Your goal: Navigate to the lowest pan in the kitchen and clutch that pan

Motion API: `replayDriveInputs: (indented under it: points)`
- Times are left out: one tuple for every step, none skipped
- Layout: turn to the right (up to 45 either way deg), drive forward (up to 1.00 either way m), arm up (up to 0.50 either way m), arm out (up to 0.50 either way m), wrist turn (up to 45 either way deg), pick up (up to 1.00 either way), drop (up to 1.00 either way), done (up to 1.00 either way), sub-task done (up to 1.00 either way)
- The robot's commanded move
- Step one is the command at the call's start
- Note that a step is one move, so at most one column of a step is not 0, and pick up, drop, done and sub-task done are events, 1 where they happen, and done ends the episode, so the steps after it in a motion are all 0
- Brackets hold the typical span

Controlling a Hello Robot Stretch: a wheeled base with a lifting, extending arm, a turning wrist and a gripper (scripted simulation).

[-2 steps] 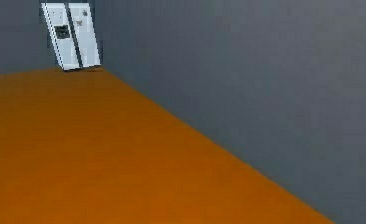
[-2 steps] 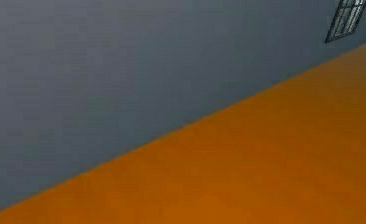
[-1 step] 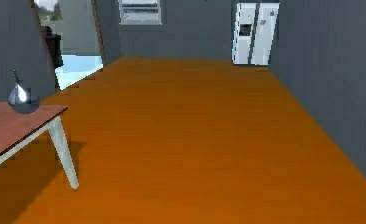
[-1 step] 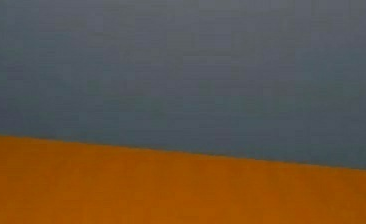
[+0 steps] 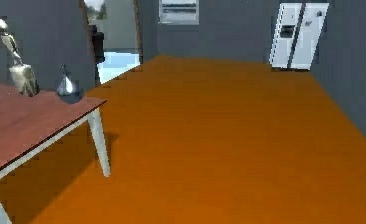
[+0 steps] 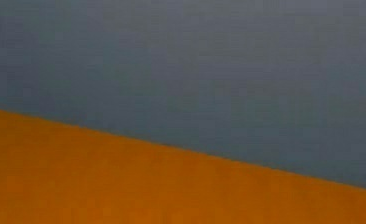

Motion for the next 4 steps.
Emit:
replayDriveInputs:
  points:
    - [0.0,1.00,0.00,0.00,0.0,0.00,0.00,0.00,0.00]
    - [0.0,0.55,0.00,0.00,0.0,0.00,0.00,0.00,0.00]
    - [-24.0,0.00,0.00,0.00,0.0,0.00,0.00,0.00,0.00]
    - [0.0,0.45,0.00,0.00,0.0,0.00,0.00,0.00,0.00]
